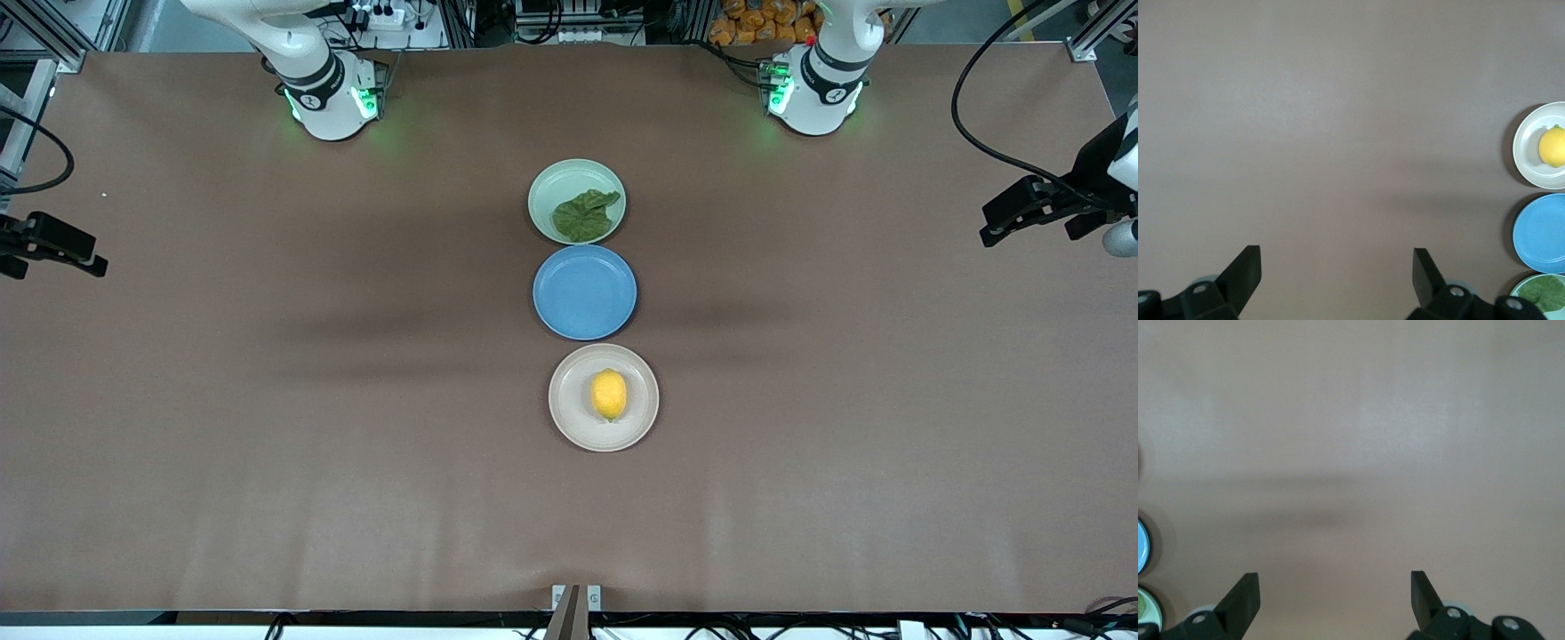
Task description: Place lemon and lettuce in plates
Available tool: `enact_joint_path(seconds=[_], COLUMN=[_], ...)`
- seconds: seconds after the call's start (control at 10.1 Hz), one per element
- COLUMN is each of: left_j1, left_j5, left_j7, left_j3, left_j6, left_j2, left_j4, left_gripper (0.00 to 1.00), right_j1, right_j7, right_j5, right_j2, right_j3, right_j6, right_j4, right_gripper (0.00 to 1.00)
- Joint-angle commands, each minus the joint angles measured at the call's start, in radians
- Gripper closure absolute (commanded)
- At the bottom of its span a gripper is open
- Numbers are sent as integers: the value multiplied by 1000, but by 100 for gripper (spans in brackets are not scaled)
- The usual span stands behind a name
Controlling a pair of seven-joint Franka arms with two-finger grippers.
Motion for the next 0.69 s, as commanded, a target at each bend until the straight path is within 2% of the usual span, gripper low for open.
enact_joint_path(seconds=[0.0, 0.3, 0.59], left_j1=[1, -1, -1], left_j5=[24, 21, 17], left_j7=[24, 19, 22], left_j3=[0, -5, -5], left_j6=[6, 6, 6], left_j2=[-11, -10, -11], left_j4=[-6, -6, -6], left_gripper=[0, 0, 0], right_j1=[-20, -20, -43], right_j7=[-8, 15, 15], right_j5=[-16, -61, -63], right_j2=[-60, -82, -115], right_j3=[46, 59, 71], right_j6=[20, -21, -46], right_j4=[-76, -81, -82], right_gripper=[0, 0, 0])
